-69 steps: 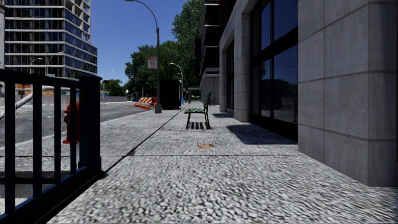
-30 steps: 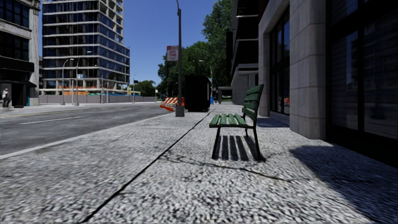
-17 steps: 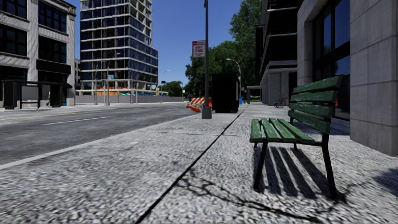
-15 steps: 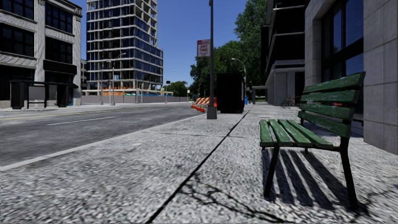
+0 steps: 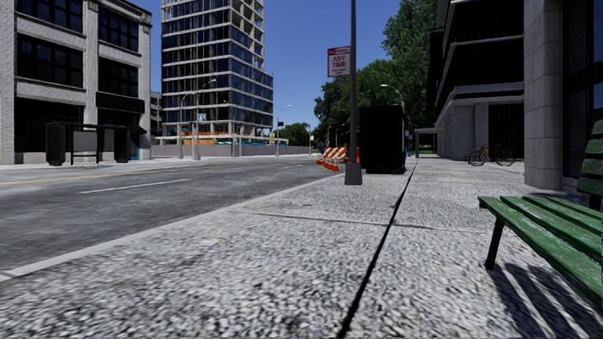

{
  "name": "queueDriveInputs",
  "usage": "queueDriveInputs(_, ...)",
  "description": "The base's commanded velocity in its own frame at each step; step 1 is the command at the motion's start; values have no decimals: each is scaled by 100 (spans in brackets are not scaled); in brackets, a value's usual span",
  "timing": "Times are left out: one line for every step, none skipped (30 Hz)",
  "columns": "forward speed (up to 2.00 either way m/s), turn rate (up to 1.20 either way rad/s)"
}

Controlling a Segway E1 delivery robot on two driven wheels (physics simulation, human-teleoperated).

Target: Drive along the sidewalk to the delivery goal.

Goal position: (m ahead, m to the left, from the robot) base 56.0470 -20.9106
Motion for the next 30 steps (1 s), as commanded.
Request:
queueDriveInputs(200,-14)
queueDriveInputs(200,-34)
queueDriveInputs(200,-45)
queueDriveInputs(200,-49)
queueDriveInputs(200,-49)
queueDriveInputs(200,-49)
queueDriveInputs(200,-50)
queueDriveInputs(200,-50)
queueDriveInputs(200,-50)
queueDriveInputs(200,-50)
queueDriveInputs(200,-50)
queueDriveInputs(200,-50)
queueDriveInputs(200,-50)
queueDriveInputs(200,-50)
queueDriveInputs(200,-50)
queueDriveInputs(200,-51)
queueDriveInputs(200,-51)
queueDriveInputs(200,-51)
queueDriveInputs(200,-51)
queueDriveInputs(200,-51)
queueDriveInputs(200,-51)
queueDriveInputs(200,-51)
queueDriveInputs(200,-51)
queueDriveInputs(200,-51)
queueDriveInputs(200,-51)
queueDriveInputs(200,-51)
queueDriveInputs(200,-51)
queueDriveInputs(200,-51)
queueDriveInputs(200,-51)
queueDriveInputs(200,-50)
